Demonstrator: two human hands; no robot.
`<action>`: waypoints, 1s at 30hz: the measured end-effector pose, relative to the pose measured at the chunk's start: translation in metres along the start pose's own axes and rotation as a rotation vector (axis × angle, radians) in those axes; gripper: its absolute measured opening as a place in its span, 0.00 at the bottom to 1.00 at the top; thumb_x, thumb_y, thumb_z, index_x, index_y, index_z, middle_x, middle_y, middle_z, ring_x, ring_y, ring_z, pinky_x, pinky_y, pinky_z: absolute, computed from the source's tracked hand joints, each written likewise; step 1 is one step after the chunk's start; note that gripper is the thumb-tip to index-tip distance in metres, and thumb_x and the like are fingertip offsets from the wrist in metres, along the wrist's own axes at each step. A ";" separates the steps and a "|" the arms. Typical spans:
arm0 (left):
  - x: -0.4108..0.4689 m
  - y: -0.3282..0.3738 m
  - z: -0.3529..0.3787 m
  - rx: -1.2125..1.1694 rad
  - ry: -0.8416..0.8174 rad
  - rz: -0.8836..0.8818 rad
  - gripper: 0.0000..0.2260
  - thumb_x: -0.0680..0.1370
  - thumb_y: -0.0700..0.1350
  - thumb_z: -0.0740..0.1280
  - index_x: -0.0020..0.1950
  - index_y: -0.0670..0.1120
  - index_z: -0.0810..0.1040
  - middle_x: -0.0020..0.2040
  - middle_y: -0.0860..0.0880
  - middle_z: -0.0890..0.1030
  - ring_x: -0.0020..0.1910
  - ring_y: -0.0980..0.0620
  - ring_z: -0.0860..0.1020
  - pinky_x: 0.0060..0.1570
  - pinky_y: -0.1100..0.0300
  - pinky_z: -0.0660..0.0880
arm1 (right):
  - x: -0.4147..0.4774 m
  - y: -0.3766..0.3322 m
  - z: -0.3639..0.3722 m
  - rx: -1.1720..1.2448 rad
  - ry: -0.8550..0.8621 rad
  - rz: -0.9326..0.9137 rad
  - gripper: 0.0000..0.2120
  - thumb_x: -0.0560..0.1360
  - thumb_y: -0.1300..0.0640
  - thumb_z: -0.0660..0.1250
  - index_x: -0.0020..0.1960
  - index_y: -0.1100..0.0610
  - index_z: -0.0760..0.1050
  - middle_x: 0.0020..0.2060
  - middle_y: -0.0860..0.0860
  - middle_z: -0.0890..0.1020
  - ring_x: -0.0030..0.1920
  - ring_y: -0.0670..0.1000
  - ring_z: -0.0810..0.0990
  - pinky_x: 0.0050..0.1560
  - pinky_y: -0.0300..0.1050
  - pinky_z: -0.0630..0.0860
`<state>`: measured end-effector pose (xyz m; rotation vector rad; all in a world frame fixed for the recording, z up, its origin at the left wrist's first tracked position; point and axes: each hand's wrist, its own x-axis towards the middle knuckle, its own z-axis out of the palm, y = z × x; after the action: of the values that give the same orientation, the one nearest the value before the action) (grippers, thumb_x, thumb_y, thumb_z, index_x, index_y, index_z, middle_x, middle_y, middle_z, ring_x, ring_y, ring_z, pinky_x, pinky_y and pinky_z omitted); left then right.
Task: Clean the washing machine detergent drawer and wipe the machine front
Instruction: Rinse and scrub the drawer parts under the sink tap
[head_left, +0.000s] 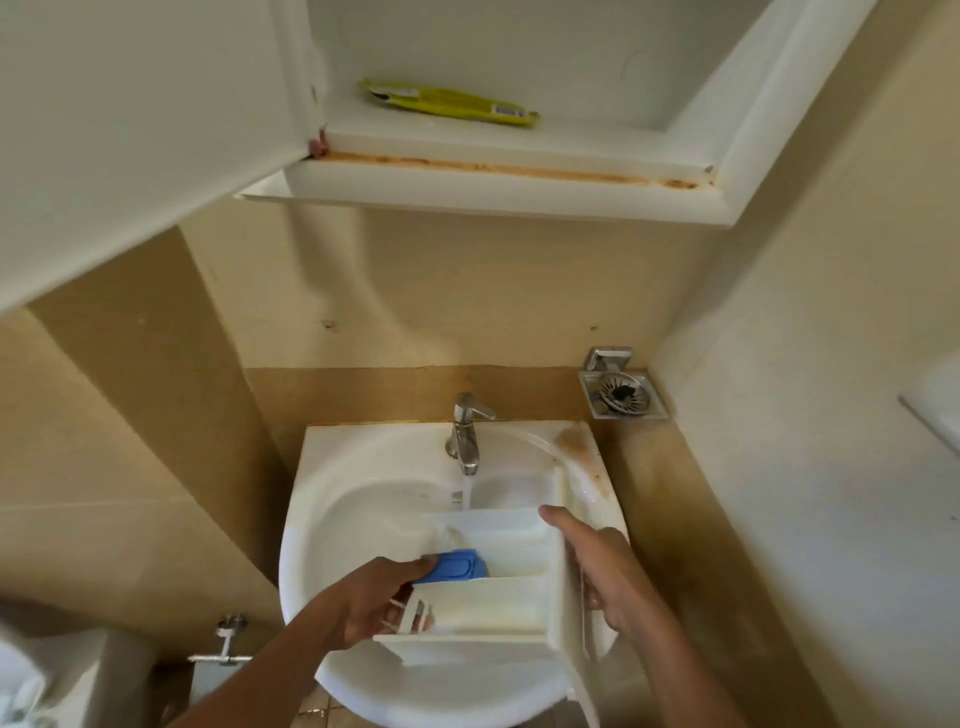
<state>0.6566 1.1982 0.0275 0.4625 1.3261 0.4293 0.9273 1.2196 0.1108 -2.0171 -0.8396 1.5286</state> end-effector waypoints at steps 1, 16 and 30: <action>-0.001 0.001 -0.004 0.014 0.036 0.018 0.24 0.74 0.56 0.75 0.60 0.39 0.82 0.45 0.38 0.84 0.40 0.41 0.84 0.43 0.50 0.82 | 0.009 -0.003 0.004 0.016 -0.034 0.011 0.34 0.60 0.34 0.76 0.51 0.60 0.78 0.36 0.52 0.84 0.37 0.54 0.82 0.37 0.47 0.80; -0.008 0.039 0.001 -0.113 0.537 0.156 0.21 0.72 0.61 0.74 0.51 0.44 0.80 0.45 0.42 0.85 0.43 0.41 0.84 0.29 0.55 0.80 | 0.097 -0.060 0.021 -0.068 -0.376 0.029 0.30 0.62 0.32 0.76 0.56 0.51 0.85 0.58 0.55 0.85 0.61 0.56 0.82 0.62 0.49 0.77; 0.008 0.027 -0.001 -0.106 0.140 0.059 0.11 0.80 0.47 0.70 0.56 0.41 0.83 0.47 0.41 0.87 0.43 0.44 0.85 0.38 0.54 0.82 | 0.030 0.008 -0.006 0.101 -0.101 0.048 0.32 0.59 0.44 0.82 0.55 0.63 0.82 0.46 0.60 0.87 0.45 0.60 0.86 0.46 0.53 0.80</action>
<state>0.6562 1.2251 0.0354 0.3899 1.4196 0.5871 0.9405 1.2358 0.0865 -1.9148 -0.7415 1.6769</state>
